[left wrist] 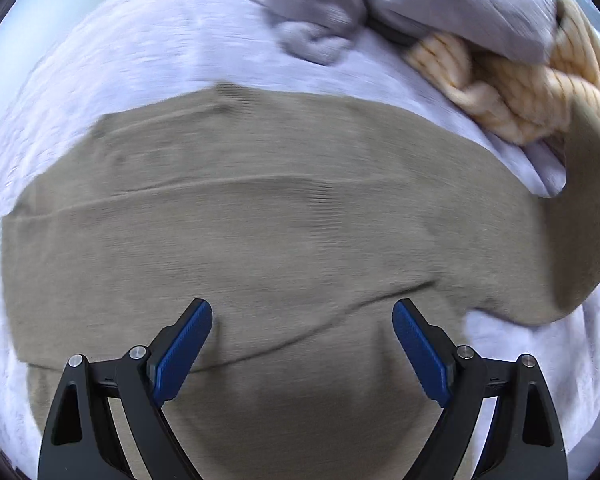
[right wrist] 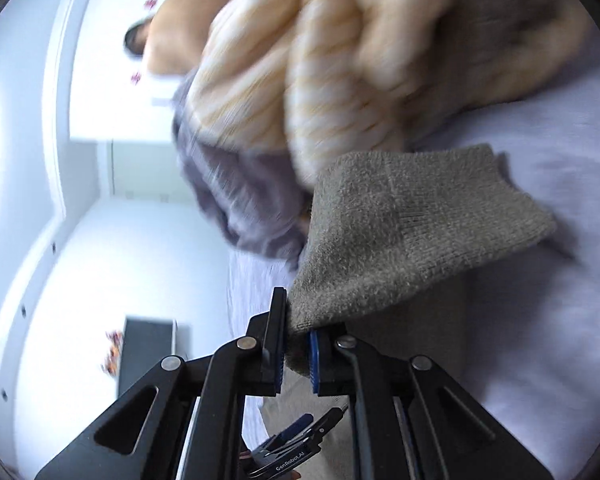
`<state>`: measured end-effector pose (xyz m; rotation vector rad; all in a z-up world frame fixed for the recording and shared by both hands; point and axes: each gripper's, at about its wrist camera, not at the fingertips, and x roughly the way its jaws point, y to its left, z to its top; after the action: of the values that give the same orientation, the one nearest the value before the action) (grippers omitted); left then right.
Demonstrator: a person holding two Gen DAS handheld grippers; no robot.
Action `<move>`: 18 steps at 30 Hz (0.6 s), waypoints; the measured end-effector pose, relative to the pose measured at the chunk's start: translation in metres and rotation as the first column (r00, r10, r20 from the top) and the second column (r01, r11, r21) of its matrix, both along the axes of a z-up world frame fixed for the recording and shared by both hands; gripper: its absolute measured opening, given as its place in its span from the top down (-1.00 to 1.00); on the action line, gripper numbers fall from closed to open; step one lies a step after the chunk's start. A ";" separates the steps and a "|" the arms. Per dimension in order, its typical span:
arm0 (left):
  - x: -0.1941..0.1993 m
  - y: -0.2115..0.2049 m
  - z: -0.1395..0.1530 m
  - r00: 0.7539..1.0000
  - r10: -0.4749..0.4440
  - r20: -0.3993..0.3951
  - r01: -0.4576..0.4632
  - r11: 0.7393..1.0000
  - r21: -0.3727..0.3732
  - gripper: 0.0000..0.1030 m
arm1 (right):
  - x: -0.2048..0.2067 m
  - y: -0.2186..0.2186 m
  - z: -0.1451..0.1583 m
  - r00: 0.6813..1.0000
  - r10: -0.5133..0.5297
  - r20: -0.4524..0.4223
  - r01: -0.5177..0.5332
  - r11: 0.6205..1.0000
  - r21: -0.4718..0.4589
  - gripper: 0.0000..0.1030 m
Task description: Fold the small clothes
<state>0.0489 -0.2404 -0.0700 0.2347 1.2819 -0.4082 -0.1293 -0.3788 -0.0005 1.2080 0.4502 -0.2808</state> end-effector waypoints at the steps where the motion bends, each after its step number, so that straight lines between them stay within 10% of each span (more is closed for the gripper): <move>1: 0.005 0.011 0.002 1.000 0.015 0.010 -0.015 1.000 0.006 -0.78 | 0.036 0.014 0.001 0.995 0.093 -0.022 -0.093 0.995 -0.029 0.80; 9: 0.036 0.097 -0.004 0.989 0.135 0.052 -0.137 0.990 0.040 -0.78 | 0.155 0.089 -0.027 0.919 0.380 -0.102 -0.386 0.921 -0.049 0.80; 15: 0.046 0.147 -0.023 0.977 0.214 0.022 -0.215 0.974 0.077 -0.78 | 0.222 0.181 -0.091 0.727 0.585 -0.359 -0.636 0.771 -0.032 0.79; 18: 0.043 0.167 -0.030 0.970 0.241 -0.016 -0.239 0.969 0.067 -0.78 | 0.225 0.197 -0.119 0.687 0.563 -0.460 -0.635 0.772 -0.002 0.73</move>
<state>0.0923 -0.0735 -0.0999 0.1268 1.3301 -0.1626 0.0962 -0.1821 -0.1199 0.7649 1.1739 -0.0047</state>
